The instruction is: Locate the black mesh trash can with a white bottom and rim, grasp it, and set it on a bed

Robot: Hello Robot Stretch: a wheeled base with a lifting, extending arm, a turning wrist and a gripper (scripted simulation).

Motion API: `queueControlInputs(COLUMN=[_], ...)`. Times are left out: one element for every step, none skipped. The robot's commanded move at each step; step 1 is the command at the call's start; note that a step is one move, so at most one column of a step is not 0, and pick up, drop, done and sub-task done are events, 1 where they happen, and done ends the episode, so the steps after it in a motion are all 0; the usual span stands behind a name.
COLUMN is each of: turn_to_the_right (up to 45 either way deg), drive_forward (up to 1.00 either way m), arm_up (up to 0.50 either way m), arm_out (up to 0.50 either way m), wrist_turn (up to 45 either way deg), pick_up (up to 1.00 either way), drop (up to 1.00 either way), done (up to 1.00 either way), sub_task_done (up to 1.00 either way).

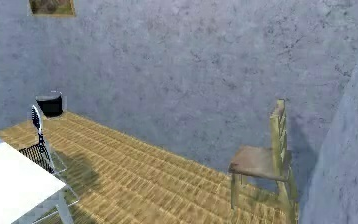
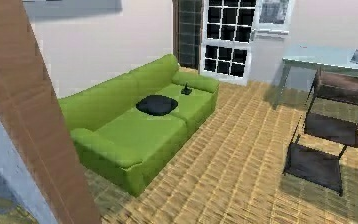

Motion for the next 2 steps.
queueControlInputs(turn_to_the_right=[-45.0, -45.0], drive_forward=[0.00, 0.00], arm_up=[0.00, 0.00], arm_out=[0.00, 0.00], wrist_turn=[0.0, 0.0], pick_up=[0.00, 0.00], drop=[0.00, 0.00], done=[0.00, 0.00], sub_task_done=[0.00, 0.00])
